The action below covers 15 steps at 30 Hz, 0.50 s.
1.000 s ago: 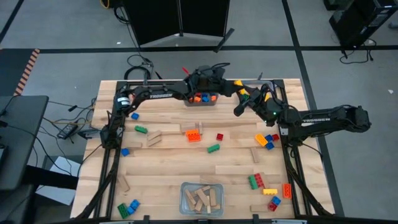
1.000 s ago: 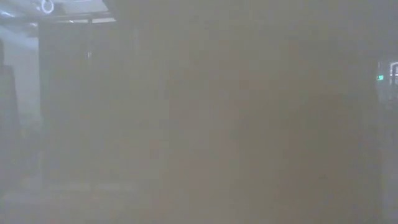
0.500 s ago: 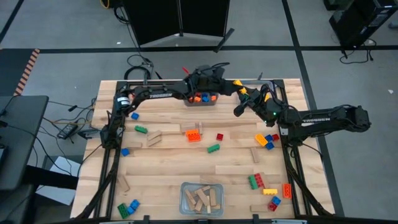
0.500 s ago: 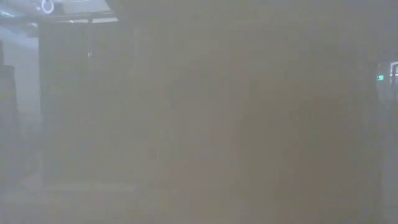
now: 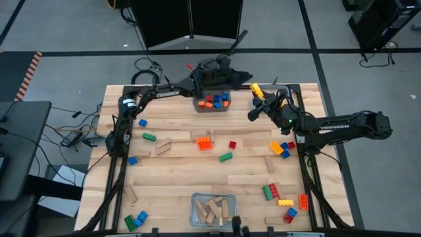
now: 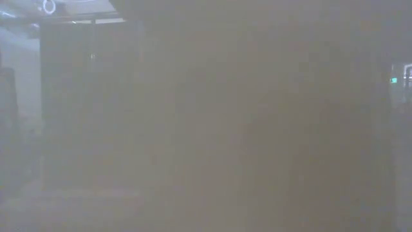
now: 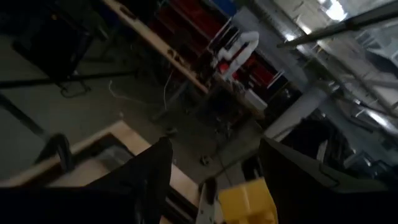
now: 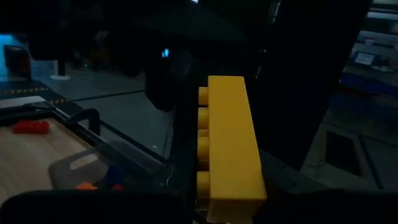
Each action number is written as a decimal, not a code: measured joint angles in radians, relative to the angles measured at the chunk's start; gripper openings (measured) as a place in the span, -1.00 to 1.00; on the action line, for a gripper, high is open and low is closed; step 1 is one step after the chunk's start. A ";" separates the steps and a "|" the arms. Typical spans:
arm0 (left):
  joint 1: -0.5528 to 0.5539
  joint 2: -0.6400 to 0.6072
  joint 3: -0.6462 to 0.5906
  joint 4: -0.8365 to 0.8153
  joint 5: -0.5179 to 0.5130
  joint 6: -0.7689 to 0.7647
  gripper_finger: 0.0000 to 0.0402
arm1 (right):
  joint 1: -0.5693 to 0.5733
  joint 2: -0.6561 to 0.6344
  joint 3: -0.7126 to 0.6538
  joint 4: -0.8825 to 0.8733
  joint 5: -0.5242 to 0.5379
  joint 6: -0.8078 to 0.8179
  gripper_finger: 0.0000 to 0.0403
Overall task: Sort blocks by size
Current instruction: Put the large yellow game piece into the transparent bin
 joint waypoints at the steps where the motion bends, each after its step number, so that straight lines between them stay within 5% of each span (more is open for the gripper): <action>1: 0.012 0.000 0.000 0.004 0.004 -0.002 0.22 | 0.000 0.000 0.000 -0.003 0.013 0.006 -0.44; 8: 0.092 -0.006 0.000 -0.024 0.120 0.002 0.15 | -0.030 -0.012 0.014 -0.237 0.151 0.257 -0.46; 15: 0.101 -0.051 0.000 -0.231 0.121 0.222 0.07 | -0.230 0.007 0.183 -0.874 -0.099 0.698 -0.47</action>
